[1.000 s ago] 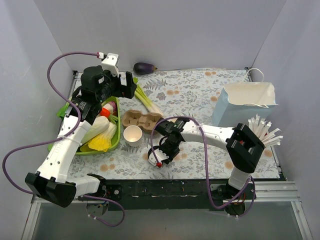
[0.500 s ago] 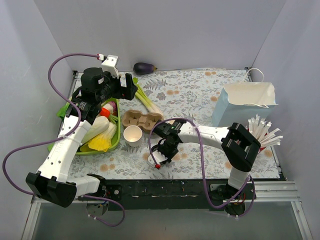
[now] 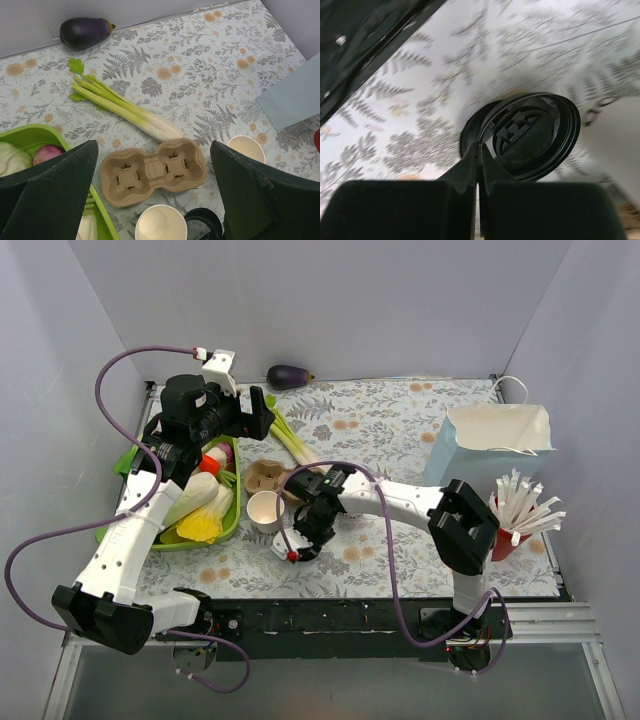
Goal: Pack the takeout coffee
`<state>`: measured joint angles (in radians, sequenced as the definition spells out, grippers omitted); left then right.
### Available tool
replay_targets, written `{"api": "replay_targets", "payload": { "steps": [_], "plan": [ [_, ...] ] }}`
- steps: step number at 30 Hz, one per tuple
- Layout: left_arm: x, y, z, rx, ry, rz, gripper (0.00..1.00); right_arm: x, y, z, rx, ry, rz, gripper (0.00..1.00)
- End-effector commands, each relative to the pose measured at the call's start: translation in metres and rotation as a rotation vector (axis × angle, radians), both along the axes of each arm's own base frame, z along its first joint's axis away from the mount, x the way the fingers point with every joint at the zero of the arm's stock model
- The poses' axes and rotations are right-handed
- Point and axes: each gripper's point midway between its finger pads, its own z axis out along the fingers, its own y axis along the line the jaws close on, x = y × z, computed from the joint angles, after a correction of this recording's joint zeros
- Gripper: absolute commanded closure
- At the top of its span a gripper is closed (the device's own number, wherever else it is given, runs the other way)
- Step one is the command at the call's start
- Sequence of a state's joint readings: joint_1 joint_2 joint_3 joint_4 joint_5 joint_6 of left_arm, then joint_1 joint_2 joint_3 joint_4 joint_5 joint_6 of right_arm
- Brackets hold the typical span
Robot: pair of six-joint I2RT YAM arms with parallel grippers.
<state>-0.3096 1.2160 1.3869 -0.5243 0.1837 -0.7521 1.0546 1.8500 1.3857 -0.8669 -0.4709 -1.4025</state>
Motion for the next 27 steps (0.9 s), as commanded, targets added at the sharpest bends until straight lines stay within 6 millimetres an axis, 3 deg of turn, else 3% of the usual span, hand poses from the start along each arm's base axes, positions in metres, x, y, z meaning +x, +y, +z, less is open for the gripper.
{"api": "replay_targets", "payload": {
  "steps": [1,2,3,6,10,15,18,19,20,21,22,23,24,25,27],
  "plan": [
    [-0.004,0.000,0.023,-0.015,-0.047,-0.012,0.04,-0.021,0.039,0.017,0.043,0.176,-0.010,0.99],
    [-0.004,0.000,0.022,-0.012,-0.047,-0.014,0.04,-0.023,0.053,0.026,0.067,0.181,0.001,0.99],
    [-0.005,0.001,0.024,-0.011,-0.051,-0.013,0.04,-0.027,0.058,0.017,0.047,0.204,0.006,0.99],
    [-0.007,0.002,0.026,-0.004,-0.053,-0.014,0.04,-0.040,0.082,0.026,0.067,0.244,0.039,0.99],
    [-0.014,0.002,0.037,-0.004,-0.080,-0.035,0.04,-0.044,0.094,0.048,0.080,0.294,0.029,0.99],
    [-0.019,-0.004,0.040,-0.010,-0.091,-0.084,0.04,-0.040,0.070,0.071,0.038,0.337,-0.045,0.99],
    [-0.025,-0.014,0.052,-0.014,-0.122,-0.159,0.05,-0.021,0.061,0.114,0.104,0.429,-0.199,0.99],
    [-0.026,-0.014,0.055,-0.016,-0.130,-0.166,0.05,-0.009,0.052,0.127,0.099,0.529,-0.327,0.99],
    [-0.026,-0.016,0.061,-0.019,-0.143,-0.175,0.05,-0.003,0.044,0.151,0.152,0.561,-0.382,0.99],
    [-0.026,-0.017,0.063,-0.018,-0.149,-0.182,0.05,0.011,0.048,0.168,0.241,0.575,-0.417,0.99],
    [-0.025,-0.017,0.064,-0.010,-0.152,-0.190,0.05,0.028,0.032,0.168,0.246,0.654,-0.522,0.99],
    [-0.022,-0.020,0.064,-0.006,-0.148,-0.204,0.05,0.030,0.022,0.191,0.257,0.724,-0.619,0.99],
    [-0.027,-0.025,0.059,-0.006,-0.125,-0.246,0.05,0.046,0.022,0.205,0.337,0.731,-0.647,0.99],
    [-0.028,-0.031,0.054,0.004,-0.113,-0.288,0.05,0.058,0.009,0.205,0.341,0.783,-0.718,0.99],
    [-0.042,-0.050,0.040,-0.018,-0.054,-0.442,0.05,0.068,0.001,0.227,0.379,0.878,-0.783,0.99]
  ]
}}
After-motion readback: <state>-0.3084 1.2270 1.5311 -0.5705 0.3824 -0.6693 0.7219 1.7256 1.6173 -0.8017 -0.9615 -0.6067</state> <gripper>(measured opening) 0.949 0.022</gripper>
